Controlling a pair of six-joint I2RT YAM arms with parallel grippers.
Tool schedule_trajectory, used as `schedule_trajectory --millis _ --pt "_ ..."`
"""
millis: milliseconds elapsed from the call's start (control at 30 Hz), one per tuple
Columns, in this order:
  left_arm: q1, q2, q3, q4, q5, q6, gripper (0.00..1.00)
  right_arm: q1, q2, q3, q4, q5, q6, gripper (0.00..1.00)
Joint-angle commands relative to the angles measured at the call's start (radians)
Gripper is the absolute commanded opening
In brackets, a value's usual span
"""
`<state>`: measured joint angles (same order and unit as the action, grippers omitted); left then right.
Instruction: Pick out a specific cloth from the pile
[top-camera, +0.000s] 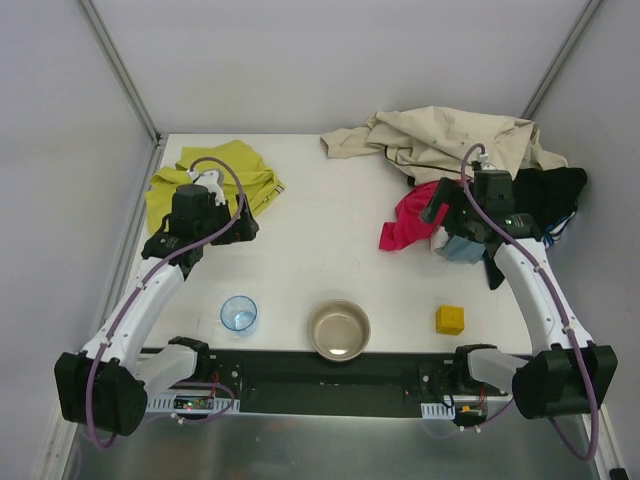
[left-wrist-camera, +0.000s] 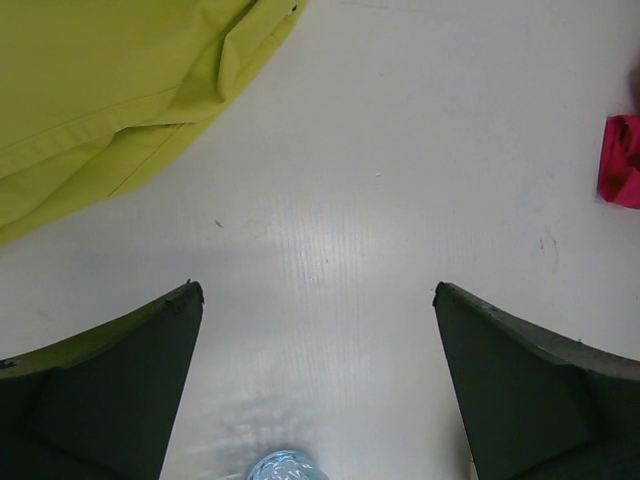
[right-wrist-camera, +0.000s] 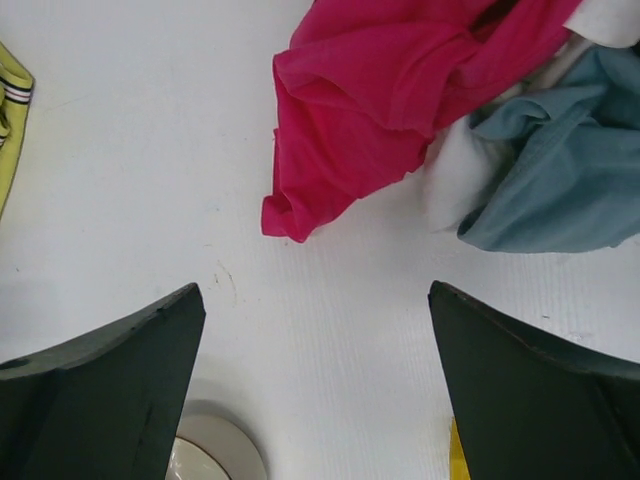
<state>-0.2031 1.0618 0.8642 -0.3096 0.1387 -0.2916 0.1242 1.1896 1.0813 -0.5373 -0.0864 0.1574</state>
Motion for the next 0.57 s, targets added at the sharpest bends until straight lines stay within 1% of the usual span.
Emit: schedule_trajectory --millis 0,33,133,300,367,433,533 --pt "-0.004 -0.101 -0.03 -0.023 -0.113 -0.017 0.99 0.006 -0.117 -0.03 -0.044 0.08 -0.038 0.96" --pt "-0.004 -0.123 -0.037 -0.022 -0.123 -0.024 0.99 0.005 -0.143 -0.041 -0.05 0.118 -0.041 0.96" --pt "-0.004 -0.189 -0.054 -0.022 -0.133 -0.03 0.99 0.005 -0.214 -0.076 -0.056 0.155 -0.056 0.96" --pt "-0.004 -0.285 -0.076 -0.014 -0.188 -0.031 0.99 0.006 -0.303 -0.127 -0.052 0.221 -0.085 0.96" --pt "-0.004 -0.309 -0.086 -0.003 -0.192 -0.031 0.99 0.006 -0.324 -0.139 -0.041 0.229 -0.088 0.96" --pt "-0.004 -0.33 -0.103 0.023 -0.168 -0.018 0.99 0.005 -0.344 -0.153 -0.023 0.229 -0.096 0.96" --pt "-0.004 -0.368 -0.134 0.082 -0.14 -0.004 0.99 0.005 -0.381 -0.191 0.039 0.209 -0.107 0.96"
